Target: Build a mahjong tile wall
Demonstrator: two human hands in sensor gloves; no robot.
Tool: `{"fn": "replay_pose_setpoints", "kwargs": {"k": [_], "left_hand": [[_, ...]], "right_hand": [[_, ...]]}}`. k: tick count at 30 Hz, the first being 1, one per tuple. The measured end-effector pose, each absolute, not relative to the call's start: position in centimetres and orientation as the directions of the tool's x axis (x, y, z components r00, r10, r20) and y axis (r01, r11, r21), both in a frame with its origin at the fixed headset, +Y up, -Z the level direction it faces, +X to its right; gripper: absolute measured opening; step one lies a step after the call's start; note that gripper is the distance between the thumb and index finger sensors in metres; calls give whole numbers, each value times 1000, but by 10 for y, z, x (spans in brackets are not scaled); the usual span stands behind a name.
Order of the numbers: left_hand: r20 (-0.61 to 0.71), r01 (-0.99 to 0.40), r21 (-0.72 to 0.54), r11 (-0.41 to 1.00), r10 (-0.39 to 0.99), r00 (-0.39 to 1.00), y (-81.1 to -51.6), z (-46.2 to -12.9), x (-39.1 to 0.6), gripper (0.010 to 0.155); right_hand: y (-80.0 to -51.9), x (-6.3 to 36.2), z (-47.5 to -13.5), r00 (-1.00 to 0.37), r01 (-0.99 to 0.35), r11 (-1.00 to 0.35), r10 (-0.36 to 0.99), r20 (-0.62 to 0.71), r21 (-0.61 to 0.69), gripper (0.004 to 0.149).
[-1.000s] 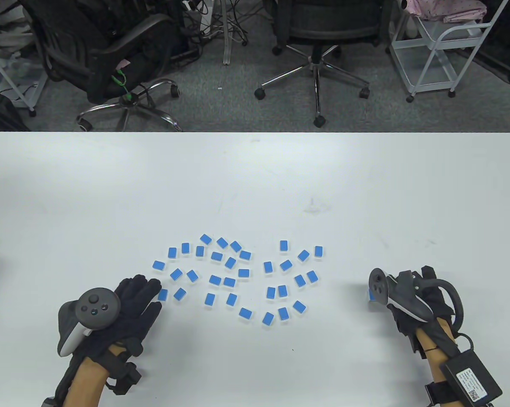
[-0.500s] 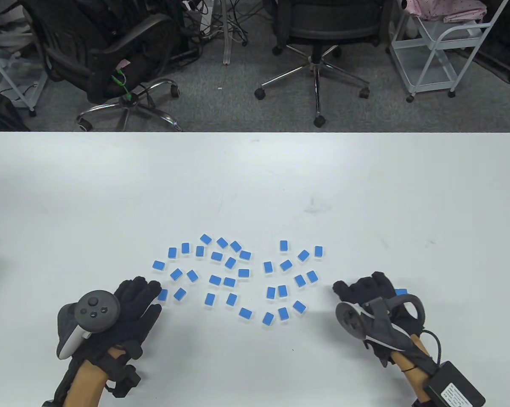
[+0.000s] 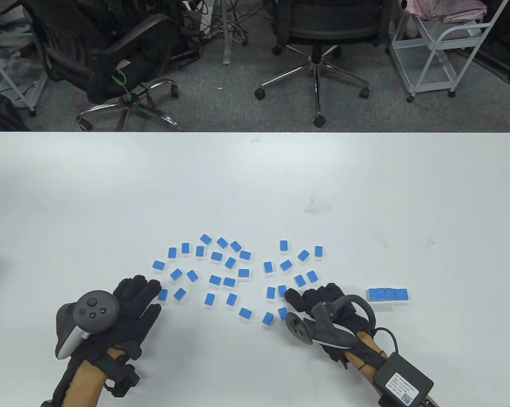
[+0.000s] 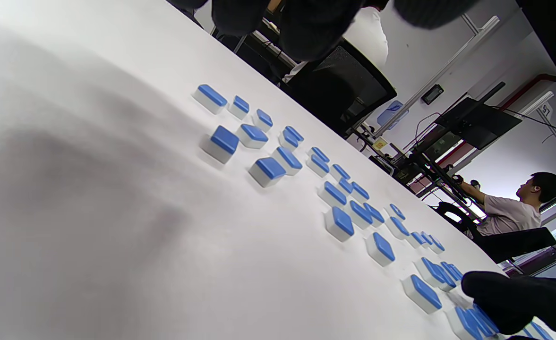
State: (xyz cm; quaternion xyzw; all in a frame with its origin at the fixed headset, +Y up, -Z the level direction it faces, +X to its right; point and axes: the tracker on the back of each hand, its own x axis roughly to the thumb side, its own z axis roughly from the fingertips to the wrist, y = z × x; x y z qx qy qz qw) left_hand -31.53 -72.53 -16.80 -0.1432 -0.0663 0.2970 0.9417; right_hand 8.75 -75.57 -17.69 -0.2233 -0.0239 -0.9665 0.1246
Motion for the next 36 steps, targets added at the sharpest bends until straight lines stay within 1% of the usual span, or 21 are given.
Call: {"fn": "replay_pose_setpoints", "kwargs": {"k": [2, 3, 5, 8, 14, 16, 18, 19, 21, 22, 24, 25, 27, 29, 31, 32, 33, 34, 36], "left_hand": [[39, -540, -310, 782, 578, 815, -726, -168, -316, 69], [36, -541, -312, 781, 579, 815, -726, -168, -317, 69], [30, -546, -311, 778, 582, 812, -726, -167, -318, 69], [27, -545, -315, 777, 582, 813, -726, -167, -317, 69], [25, -546, -317, 775, 583, 812, -727, -165, -317, 69], [21, -548, -319, 773, 584, 811, -727, -165, -317, 70], [20, -550, -316, 773, 585, 811, -726, -164, -318, 69], [21, -551, -311, 774, 585, 810, -725, -164, -318, 69], [20, -554, -307, 774, 587, 809, -725, -165, -319, 69], [20, -555, -308, 773, 589, 808, -724, -166, -318, 69], [23, -556, -305, 773, 590, 807, -724, -167, -317, 69], [26, -555, -306, 773, 590, 807, -724, -167, -316, 69], [30, -549, -308, 777, 585, 811, -724, -168, -314, 69], [20, -548, -318, 774, 584, 812, -727, -168, -313, 69], [6, -556, -320, 767, 589, 808, -729, -168, -314, 69], [-3, -559, -322, 764, 590, 807, -730, -168, -315, 69], [-7, -560, -325, 762, 590, 807, -730, -168, -315, 69], [-10, -560, -327, 761, 590, 808, -731, -168, -315, 70], [-12, -561, -326, 761, 590, 808, -731, -168, -314, 69]], "right_hand": [[-755, 87, -176, -872, 239, -971, -224, 436, -20, 54], [-755, 87, -176, -871, 241, -970, -224, 437, -17, 54], [-753, 89, -176, -869, 246, -969, -220, 444, 1, 55], [-752, 92, -176, -864, 263, -963, -207, 459, 61, 58], [-752, 93, -172, -831, 344, -937, -278, 483, 53, 61], [-746, 99, -174, -838, 349, -934, -278, 469, 70, 61], [-726, 115, -180, -887, 256, -966, -230, 400, 14, 60], [-711, 129, -184, -920, 196, -981, -184, 347, -1, 60], [-684, 165, -190, -972, 41, -999, -47, 229, -31, 59], [-673, 186, -193, -985, -15, -998, 6, 172, -53, 59], [-662, 213, -195, -994, -61, -995, 54, 96, -80, 58], [-660, 222, -196, -996, -60, -995, 55, 76, -76, 57], [-664, 244, -197, -1000, -2, -999, 2, 3, -43, 57], [-676, 263, -197, -999, 39, -999, -38, -39, -28, 56], [-692, 279, -196, -998, 6, -1000, -4, -64, -22, 55], [-698, 286, -199, -997, 9, -997, -14, -70, 75, 56], [-701, 291, -199, -996, 11, -995, -20, -89, 99, 56], [-704, 296, -199, -993, 12, -996, -23, -116, 92, 56], [-708, 302, -203, -990, 9, -993, -25, -136, 118, 56]]}}
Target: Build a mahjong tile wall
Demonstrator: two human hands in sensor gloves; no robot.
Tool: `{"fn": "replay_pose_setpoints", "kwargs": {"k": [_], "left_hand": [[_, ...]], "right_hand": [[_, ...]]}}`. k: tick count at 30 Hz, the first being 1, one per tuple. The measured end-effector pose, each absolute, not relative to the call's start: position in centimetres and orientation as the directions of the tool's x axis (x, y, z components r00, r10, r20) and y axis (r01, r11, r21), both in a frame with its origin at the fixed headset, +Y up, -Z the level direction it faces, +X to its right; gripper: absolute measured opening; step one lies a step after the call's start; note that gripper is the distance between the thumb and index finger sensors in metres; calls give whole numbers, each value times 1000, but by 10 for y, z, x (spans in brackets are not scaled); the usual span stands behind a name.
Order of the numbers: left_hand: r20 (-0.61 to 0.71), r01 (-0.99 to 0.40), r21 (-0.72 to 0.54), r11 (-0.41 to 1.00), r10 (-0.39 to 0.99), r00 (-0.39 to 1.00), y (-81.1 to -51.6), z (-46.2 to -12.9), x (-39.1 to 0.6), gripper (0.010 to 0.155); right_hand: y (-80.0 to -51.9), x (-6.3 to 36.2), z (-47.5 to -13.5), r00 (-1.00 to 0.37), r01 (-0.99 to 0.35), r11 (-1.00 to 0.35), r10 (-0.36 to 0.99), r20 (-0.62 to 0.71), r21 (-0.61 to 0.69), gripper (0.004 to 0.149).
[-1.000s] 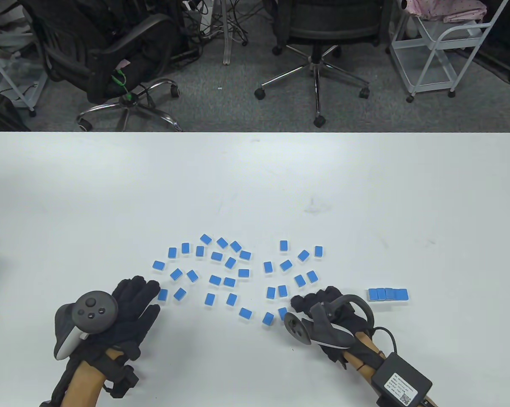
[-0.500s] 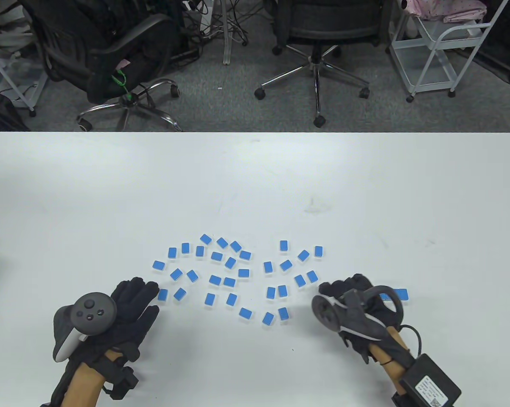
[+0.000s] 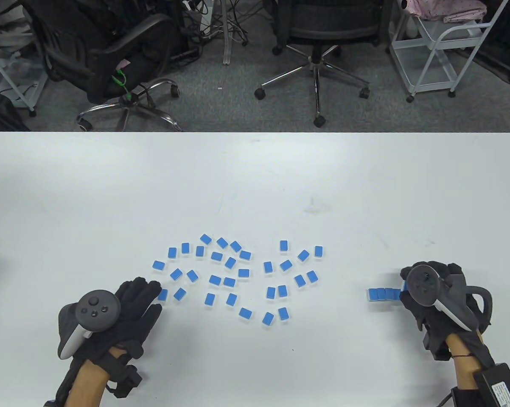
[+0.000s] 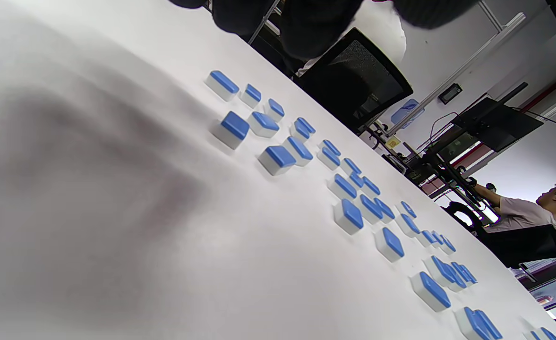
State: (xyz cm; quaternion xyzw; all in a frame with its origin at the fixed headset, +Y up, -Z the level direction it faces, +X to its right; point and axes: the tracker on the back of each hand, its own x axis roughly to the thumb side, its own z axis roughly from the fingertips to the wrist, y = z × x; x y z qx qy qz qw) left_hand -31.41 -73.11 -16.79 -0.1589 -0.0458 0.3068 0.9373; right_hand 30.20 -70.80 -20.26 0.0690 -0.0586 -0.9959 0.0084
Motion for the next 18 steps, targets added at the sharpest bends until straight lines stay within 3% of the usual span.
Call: {"fn": "replay_pose_setpoints", "kwargs": {"k": [18], "left_hand": [[-25, -576, -318, 753, 601, 799, -730, -170, -317, 70]], "right_hand": [[-739, 281, -213, -981, 152, -958, -176, -77, 244, 56]]}}
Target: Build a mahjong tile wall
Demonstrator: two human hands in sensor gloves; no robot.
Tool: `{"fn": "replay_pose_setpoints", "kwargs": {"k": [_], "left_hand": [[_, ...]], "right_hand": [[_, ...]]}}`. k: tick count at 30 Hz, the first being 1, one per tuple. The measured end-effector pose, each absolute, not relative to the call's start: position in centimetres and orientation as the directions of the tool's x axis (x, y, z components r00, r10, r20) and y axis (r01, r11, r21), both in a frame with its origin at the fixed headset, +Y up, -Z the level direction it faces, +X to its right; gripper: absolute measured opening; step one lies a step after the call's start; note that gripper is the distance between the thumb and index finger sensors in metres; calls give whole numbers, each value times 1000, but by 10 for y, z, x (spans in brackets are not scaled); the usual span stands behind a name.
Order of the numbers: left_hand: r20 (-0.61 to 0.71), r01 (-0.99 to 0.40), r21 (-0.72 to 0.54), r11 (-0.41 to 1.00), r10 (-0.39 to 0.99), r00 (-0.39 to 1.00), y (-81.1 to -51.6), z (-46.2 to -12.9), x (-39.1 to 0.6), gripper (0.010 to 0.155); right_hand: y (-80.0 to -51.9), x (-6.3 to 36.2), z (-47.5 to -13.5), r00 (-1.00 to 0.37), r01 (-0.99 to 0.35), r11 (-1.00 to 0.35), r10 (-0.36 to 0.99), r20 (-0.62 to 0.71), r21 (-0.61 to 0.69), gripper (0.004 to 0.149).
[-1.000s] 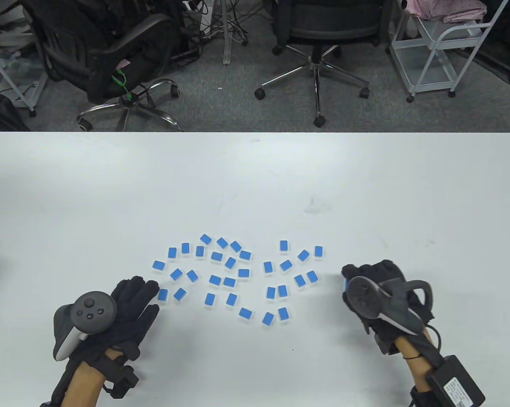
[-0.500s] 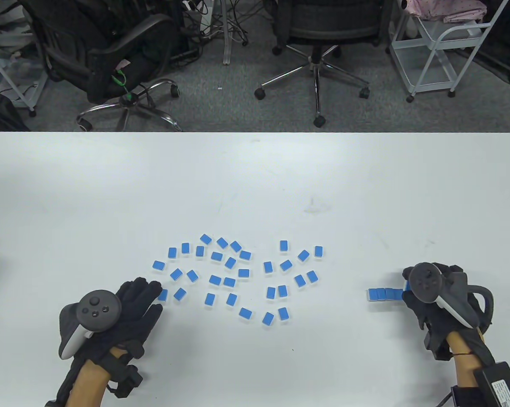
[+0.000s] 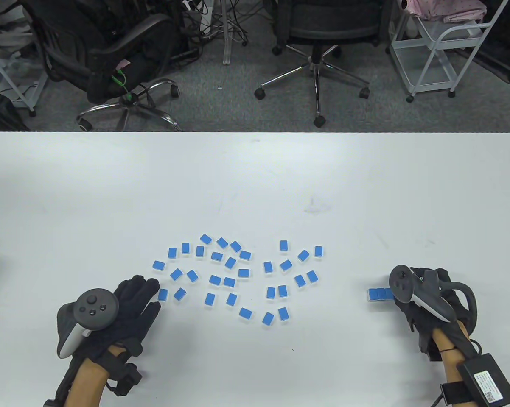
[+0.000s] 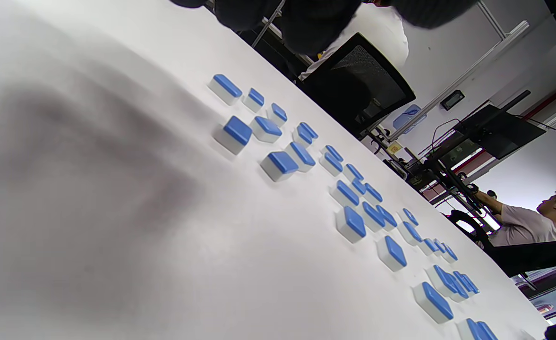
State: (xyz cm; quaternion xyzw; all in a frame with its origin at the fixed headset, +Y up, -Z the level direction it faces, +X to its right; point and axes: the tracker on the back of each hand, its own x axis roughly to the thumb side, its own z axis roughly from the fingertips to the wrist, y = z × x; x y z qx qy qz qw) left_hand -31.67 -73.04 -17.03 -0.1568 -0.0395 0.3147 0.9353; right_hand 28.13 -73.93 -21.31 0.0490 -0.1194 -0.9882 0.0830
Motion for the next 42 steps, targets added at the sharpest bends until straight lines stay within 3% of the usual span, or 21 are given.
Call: {"fn": "replay_pose_setpoints", "kwargs": {"k": [7, 14, 24, 29, 37, 42], "left_hand": [[-29, -576, -319, 752, 600, 799, -730, -170, -318, 69], [-26, -574, -320, 754, 598, 801, -730, -170, -318, 70], [-27, -575, -316, 755, 599, 800, -729, -169, -319, 70], [-27, -576, -316, 754, 600, 800, -729, -169, -318, 69], [-9, -573, -309, 759, 600, 800, -727, -166, -317, 69], [-3, -580, -288, 762, 604, 797, -722, -165, -323, 70]], "right_hand": [[-739, 281, -212, -978, 165, -950, -193, -82, 263, 64], [-740, 279, -211, -973, 190, -949, -216, -79, 253, 57], [-738, 280, -211, -977, 175, -952, -200, -78, 251, 61], [-728, 276, -206, -986, 140, -974, -154, -65, 181, 64], [-710, 221, -186, -980, 143, -987, -151, 130, -66, 64], [-716, 172, -182, -942, 213, -972, -230, 245, -95, 62]]}}
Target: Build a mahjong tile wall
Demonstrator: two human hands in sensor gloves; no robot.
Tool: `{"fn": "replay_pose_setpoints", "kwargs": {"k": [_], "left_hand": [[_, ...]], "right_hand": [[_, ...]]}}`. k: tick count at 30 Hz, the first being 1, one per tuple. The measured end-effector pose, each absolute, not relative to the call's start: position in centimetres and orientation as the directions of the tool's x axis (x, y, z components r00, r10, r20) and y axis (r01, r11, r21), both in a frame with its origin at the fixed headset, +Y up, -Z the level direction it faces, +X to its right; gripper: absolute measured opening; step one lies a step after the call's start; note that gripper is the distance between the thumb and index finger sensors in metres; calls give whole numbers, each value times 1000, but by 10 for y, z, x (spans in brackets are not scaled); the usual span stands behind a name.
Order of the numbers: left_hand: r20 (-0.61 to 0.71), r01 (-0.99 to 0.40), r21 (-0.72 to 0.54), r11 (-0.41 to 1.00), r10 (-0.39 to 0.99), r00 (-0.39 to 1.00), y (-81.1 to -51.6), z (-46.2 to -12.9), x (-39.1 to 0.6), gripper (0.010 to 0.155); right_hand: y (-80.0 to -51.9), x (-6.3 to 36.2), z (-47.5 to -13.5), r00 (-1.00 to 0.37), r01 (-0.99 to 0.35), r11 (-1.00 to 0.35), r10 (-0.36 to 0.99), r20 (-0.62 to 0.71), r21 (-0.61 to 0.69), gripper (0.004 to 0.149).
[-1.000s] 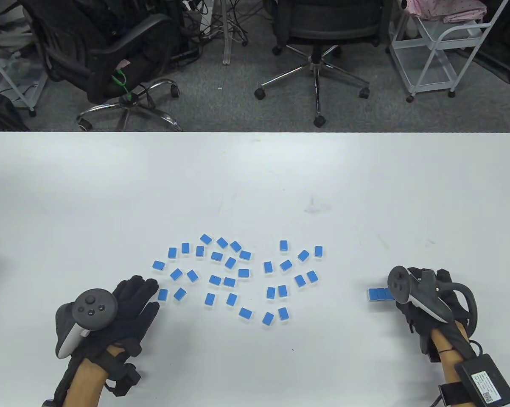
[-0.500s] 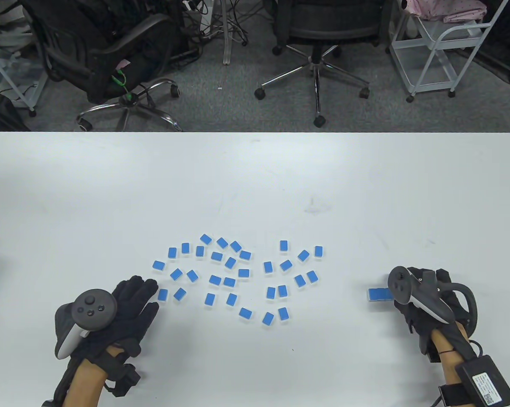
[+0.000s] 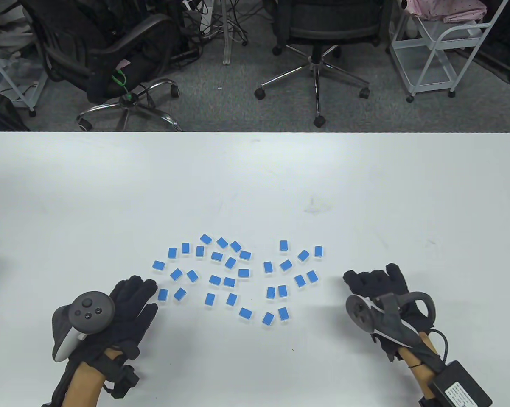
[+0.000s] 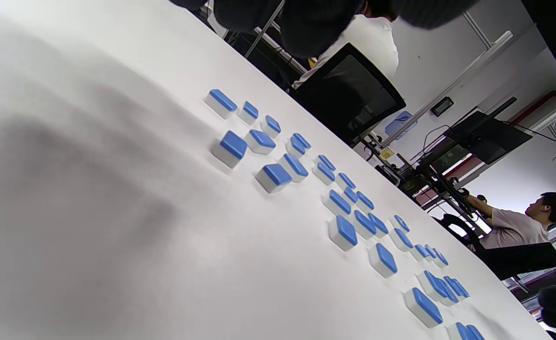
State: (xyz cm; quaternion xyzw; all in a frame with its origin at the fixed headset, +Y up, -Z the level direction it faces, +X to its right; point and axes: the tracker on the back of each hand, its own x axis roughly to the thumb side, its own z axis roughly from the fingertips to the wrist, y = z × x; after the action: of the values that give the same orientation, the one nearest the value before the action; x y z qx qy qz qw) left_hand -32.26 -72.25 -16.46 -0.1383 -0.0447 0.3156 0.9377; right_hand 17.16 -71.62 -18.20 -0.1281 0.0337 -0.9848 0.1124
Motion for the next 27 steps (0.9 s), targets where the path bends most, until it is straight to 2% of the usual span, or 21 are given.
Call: {"fn": "replay_pose_setpoints", "kwargs": {"k": [4, 7, 10, 13, 15, 20, 23, 24, 27], "left_hand": [[-2, -581, -276, 765, 604, 797, -720, -165, -325, 70], [10, -579, -276, 767, 605, 796, -719, -165, -323, 69], [20, -575, -271, 772, 602, 798, -717, -165, -322, 69], [19, -574, -271, 773, 600, 800, -717, -165, -323, 70], [15, -576, -271, 771, 601, 799, -717, -165, -324, 70], [12, -579, -270, 769, 604, 797, -717, -165, -324, 70], [13, -578, -272, 770, 603, 797, -718, -166, -323, 69], [14, -577, -273, 770, 602, 798, -718, -166, -323, 69], [12, -577, -273, 770, 602, 798, -718, -166, -323, 69]], "right_hand": [[-731, 133, -196, -907, 364, -931, -345, 242, 38, 70], [-743, 110, -214, -900, 401, -913, -376, 221, 78, 76], [-752, 95, -228, -894, 422, -901, -395, 211, 103, 71], [-755, 85, -236, -880, 451, -891, -434, 191, 52, 57], [-754, 83, -236, -874, 463, -885, -445, 197, 56, 53], [-754, 89, -228, -854, 488, -870, -463, 237, 62, 56], [-752, 95, -218, -809, 547, -835, -506, 301, 67, 58], [-750, 99, -216, -810, 542, -838, -499, 307, 70, 58], [-725, 132, -215, -903, 385, -922, -368, 223, 37, 57]]}}
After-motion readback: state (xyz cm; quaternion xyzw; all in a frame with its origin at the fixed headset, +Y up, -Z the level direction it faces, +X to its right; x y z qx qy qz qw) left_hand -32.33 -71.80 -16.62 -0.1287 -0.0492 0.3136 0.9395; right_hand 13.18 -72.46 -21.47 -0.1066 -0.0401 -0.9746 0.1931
